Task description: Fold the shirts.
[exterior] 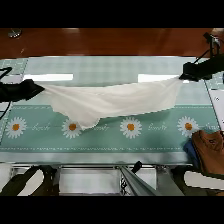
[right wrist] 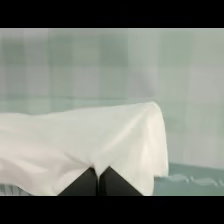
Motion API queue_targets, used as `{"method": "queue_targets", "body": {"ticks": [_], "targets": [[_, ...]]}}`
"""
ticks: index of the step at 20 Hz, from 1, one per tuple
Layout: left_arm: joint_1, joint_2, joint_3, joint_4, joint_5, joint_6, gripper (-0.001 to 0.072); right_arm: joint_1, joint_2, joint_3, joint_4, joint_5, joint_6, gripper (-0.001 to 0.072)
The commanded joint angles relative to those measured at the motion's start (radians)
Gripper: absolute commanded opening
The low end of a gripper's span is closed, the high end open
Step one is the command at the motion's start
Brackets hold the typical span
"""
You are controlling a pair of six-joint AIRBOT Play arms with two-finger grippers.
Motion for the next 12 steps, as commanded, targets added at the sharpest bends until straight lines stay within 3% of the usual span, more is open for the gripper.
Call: {"method": "queue_targets", "body": {"ticks": [1,6,12], "targets": [[-0.083,-0.158,-0.011,-0.085,0.272,0.031,0.0021,0.001,-0.079,-0.003,0.151,-0.26,0.003,0.0021],[-0.135,-0.249,-0.012,-0.18,0.556,0.031,0.0022,0.007,-0.083,-0.003,0.156,-0.554,0.01,0.0021],[-0.244,-0.39,-0.013,-0.179,0.534,0.031,0.0022,0.007,-0.204,-0.003,0.156,-0.444,0.011,0.0022]]}}
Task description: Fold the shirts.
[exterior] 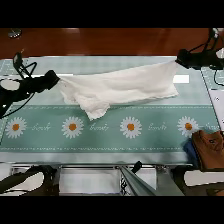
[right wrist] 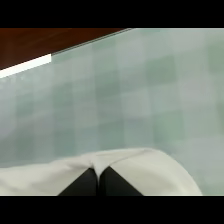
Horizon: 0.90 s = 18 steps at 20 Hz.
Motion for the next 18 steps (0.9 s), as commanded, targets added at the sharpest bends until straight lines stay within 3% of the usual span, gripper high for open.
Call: {"method": "queue_targets", "body": {"ticks": [1,5,6,7,8,10,11,12,13,18], "targets": [[-0.064,-0.089,0.0,-0.01,0.014,0.0,0.0022,0.001,-0.084,0.0,0.006,0.057,0.002,0.0022],[-0.085,-0.126,0.0,-0.01,-0.01,-0.004,0.0038,0.001,-0.143,0.0,0.006,0.1,0.001,0.0026],[-0.082,-0.124,0.001,-0.01,-0.016,-0.004,0.0142,0.0,-0.142,0.0,0.005,0.097,-0.002,0.0087],[-0.072,-0.122,0.005,-0.01,-0.043,-0.004,0.0293,0.0,-0.135,0.0,0.003,0.098,-0.009,0.017],[-0.05,-0.122,0.018,-0.01,-0.102,-0.003,0.0339,-0.008,-0.123,0.0,-0.003,0.105,-0.021,0.0202],[0.018,-0.122,0.056,-0.007,-0.246,-0.003,0.0341,-0.035,-0.084,0.0,-0.028,0.134,-0.057,0.0223],[0.06,-0.122,0.078,-0.006,-0.329,-0.003,0.0379,-0.055,-0.059,0.0,-0.058,0.159,-0.068,0.0353],[0.103,-0.122,0.1,-0.006,-0.409,-0.003,0.0611,-0.076,-0.038,0.0,-0.097,0.188,-0.07,0.0495],[0.15,-0.122,0.119,-0.006,-0.488,-0.004,0.0705,-0.098,-0.017,0.0,-0.147,0.229,-0.07,0.0537],[0.268,-0.106,0.121,-0.005,-0.727,-0.002,0.0704,-0.186,0.003,-0.006,-0.278,0.473,-0.098,0.0536]]}}
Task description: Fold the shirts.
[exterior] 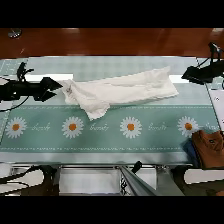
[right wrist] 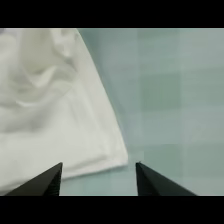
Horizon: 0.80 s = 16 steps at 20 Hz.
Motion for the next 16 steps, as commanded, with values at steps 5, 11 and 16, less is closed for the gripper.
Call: {"method": "queue_targets", "body": {"ticks": [5,11,16], "targets": [[-0.119,0.057,-0.1,0.0,-0.16,0.027,0.07,-0.045,0.013,-0.063,-0.042,0.154,-0.028,0.0533],[-0.358,0.044,-0.145,0.023,0.117,0.026,0.0699,-0.045,0.009,-0.072,-0.025,0.142,-0.027,0.0529],[-0.397,0.031,-0.145,0.024,0.207,-0.004,0.0671,-0.045,0.008,-0.072,-0.025,0.144,-0.028,0.0529]]}}
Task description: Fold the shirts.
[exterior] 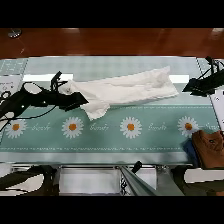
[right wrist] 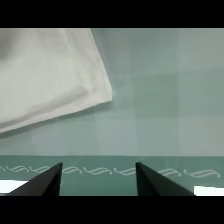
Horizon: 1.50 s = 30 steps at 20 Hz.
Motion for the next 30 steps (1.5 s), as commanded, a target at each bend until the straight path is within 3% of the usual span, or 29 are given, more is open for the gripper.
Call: {"method": "queue_targets", "body": {"ticks": [1,6,10,11,12,13,21,30], "targets": [[-0.025,-0.005,-0.003,0.004,0.069,-0.014,0.0671,-0.001,0.0,-0.001,0.001,0.003,-0.001,0.0529],[-0.025,-0.013,-0.004,0.003,0.073,-0.015,0.0669,-0.001,0.0,-0.001,0.001,-0.002,-0.001,0.0529],[-0.039,-0.062,-0.004,-0.057,0.079,-0.003,0.0367,-0.001,0.0,-0.001,0.002,-0.009,0.0,0.0528],[-0.046,-0.073,-0.004,-0.084,0.084,0.022,0.0269,-0.001,0.0,-0.001,0.002,-0.01,0.0,0.0528],[-0.052,-0.079,-0.004,-0.107,0.084,0.04,0.0102,-0.001,0.0,-0.001,0.001,-0.013,0.0,0.0529],[-0.056,-0.079,-0.004,-0.122,0.088,0.062,0.0021,-0.001,0.0,-0.001,0.002,-0.021,0.0,0.0528],[-0.053,-0.078,-0.004,-0.132,0.088,0.069,0.0021,-0.001,-0.034,-0.001,0.249,-0.143,-0.028,0.053],[-0.054,-0.077,-0.004,-0.132,0.088,0.068,0.0022,0.0,-0.18,-0.001,0.292,-0.14,-0.041,0.053]]}}
